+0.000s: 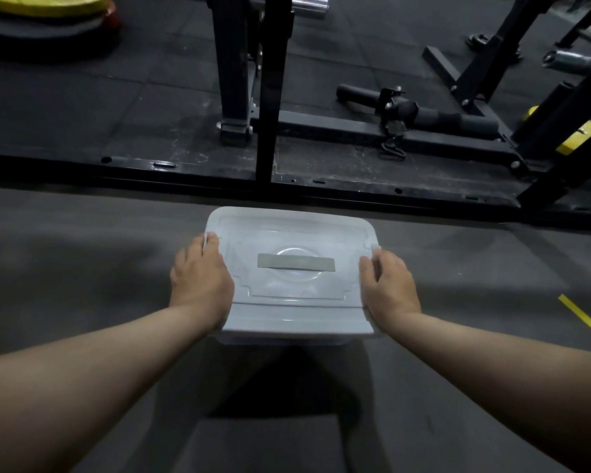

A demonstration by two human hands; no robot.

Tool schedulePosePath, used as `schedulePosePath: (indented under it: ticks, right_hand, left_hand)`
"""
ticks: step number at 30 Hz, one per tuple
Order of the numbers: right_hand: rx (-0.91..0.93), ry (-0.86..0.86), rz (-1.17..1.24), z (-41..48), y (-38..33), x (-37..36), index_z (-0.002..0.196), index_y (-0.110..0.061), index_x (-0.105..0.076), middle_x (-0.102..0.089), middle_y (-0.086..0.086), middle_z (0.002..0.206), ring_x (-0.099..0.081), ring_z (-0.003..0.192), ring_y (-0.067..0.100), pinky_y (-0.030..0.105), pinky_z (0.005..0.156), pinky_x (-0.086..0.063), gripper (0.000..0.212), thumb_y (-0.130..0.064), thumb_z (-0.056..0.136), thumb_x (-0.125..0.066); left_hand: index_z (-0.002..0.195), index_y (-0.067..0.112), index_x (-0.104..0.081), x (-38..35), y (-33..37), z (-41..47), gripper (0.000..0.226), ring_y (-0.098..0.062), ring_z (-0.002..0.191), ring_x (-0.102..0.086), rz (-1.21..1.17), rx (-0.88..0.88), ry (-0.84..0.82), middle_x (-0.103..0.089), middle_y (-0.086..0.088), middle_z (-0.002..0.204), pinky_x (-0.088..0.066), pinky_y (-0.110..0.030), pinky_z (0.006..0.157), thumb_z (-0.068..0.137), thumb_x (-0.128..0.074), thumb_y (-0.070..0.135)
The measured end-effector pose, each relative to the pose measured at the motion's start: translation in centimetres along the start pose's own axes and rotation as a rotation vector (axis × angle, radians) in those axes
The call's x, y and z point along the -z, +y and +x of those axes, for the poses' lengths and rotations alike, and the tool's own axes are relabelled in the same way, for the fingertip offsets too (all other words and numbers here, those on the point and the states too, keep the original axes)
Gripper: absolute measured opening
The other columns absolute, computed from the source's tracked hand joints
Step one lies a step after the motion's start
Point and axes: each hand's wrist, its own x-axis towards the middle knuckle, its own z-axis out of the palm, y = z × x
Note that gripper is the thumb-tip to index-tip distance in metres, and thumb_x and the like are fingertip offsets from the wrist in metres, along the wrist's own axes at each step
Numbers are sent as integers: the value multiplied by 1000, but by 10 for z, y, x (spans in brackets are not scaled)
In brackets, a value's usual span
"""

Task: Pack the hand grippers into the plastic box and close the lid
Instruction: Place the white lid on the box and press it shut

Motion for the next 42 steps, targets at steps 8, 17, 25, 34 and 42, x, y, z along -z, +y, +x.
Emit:
schedulePosePath:
  ticks: [8,17,25,34,42]
  right_hand:
    - [69,-169,-147,8,2,-8,154,-10,-14,-12,9,162,-7,150,18,39,120,-15,79,-58,95,-34]
    - [63,-162,-131,11,7,-9,149,-12,-22,-26,9,155,-24,145,24,48,114,-31,81,-66,89,-33]
    - [76,-210,-136,7,-1,-5,157,-16,-3,6,-2,164,-3,151,20,39,118,-15,76,-54,99,-33]
    - [246,-273,-212,10,10,-3,157,-26,4,18,-17,160,20,148,11,30,119,3,77,-63,96,-23]
    - [201,-300,-237,13,6,-2,157,-24,3,18,-14,161,17,149,15,31,120,4,75,-61,97,-25]
  left_hand:
    - [143,8,-26,10,0,-1,64,-38,129,-39,-303,387,-4,-33,-16,148,-34,-47,104,93,-44,44]
    - [119,14,-51,16,-1,-6,44,-32,104,-55,-264,283,14,-47,-6,122,-46,-45,92,92,-48,49]
    - [113,8,-52,11,3,-4,33,-29,108,-47,-107,128,75,-46,-9,116,-41,-40,90,99,-43,37]
    - [153,10,-1,-6,3,-3,67,-31,148,5,213,-220,-79,10,-7,161,-13,-42,118,99,-11,47]
    - [152,5,3,-7,1,4,69,-21,146,19,260,-289,-118,18,-9,160,2,-39,121,97,-5,46]
